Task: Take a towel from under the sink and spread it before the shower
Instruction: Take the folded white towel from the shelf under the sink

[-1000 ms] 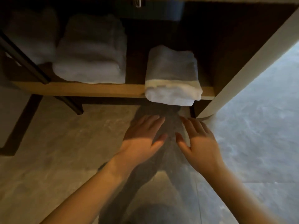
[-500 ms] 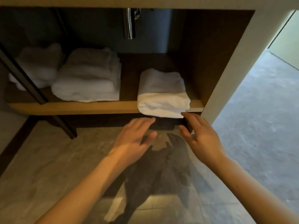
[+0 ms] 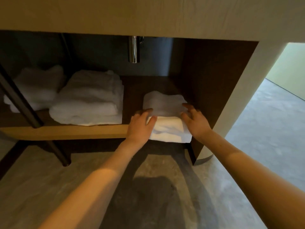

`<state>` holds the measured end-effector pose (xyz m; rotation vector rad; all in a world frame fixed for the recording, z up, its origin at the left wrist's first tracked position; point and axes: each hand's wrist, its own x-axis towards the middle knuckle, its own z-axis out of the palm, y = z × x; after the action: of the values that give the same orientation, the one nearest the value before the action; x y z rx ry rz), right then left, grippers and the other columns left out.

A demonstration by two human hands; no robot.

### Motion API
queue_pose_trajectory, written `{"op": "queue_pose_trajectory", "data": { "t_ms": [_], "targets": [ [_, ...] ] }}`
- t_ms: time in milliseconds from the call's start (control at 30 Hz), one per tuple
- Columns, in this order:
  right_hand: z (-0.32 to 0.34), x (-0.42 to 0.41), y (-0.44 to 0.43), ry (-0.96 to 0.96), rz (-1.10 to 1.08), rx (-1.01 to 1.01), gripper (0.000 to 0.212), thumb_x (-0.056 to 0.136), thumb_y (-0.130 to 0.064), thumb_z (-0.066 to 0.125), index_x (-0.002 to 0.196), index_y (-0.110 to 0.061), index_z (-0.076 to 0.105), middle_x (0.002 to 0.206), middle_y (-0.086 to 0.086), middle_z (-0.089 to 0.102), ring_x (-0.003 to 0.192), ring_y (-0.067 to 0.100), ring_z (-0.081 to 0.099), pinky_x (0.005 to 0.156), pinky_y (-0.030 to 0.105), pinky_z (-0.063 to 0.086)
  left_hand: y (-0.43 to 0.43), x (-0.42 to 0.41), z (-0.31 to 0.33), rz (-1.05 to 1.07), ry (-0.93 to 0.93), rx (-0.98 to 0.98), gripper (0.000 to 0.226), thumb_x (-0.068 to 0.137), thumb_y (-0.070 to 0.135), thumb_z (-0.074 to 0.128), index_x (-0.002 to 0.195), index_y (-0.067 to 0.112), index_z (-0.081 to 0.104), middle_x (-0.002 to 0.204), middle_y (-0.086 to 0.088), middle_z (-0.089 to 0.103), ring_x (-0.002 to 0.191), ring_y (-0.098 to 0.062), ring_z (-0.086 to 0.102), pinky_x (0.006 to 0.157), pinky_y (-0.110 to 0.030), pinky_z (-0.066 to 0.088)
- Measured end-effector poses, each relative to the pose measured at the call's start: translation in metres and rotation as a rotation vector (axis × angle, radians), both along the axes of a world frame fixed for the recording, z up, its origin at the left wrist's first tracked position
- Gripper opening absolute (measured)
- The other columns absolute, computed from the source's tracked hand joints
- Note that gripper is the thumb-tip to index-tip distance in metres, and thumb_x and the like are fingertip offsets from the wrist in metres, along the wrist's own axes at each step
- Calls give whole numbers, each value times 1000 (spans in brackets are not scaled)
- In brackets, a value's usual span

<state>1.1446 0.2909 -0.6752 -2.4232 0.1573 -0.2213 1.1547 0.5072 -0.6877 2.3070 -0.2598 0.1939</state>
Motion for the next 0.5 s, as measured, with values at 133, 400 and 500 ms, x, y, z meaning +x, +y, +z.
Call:
{"op": "queue_pose_trajectory", "data": {
  "t_ms": [133,400,500],
  "targets": [
    [-15,5,6,61,-39,56,47,98,-44,47,143,-38,39,145,13,35,118,33,48,91,32,36,-5,5,-12,44,37,-83,41,99,42,45,139,30,49,132,-12,50,121,-30,46,96,-37,43],
    [-27,-28,0,-7,-48,34,41,91,-47,60,130,-38,54,127,-4,32,127,29,37,108,39,35,-6,-28,-18,36,101,-291,34,94,33,58,127,38,51,132,-6,39,120,-27,43,88,-28,37],
    [-37,-51,1,-26,-58,126,44,89,-48,62,131,-40,52,134,-6,35,126,19,37,106,32,37,-2,-47,-28,-25,148,-336,36,94,32,58,129,38,49,138,-6,40,124,-23,41,88,-25,34]
  ]
}}
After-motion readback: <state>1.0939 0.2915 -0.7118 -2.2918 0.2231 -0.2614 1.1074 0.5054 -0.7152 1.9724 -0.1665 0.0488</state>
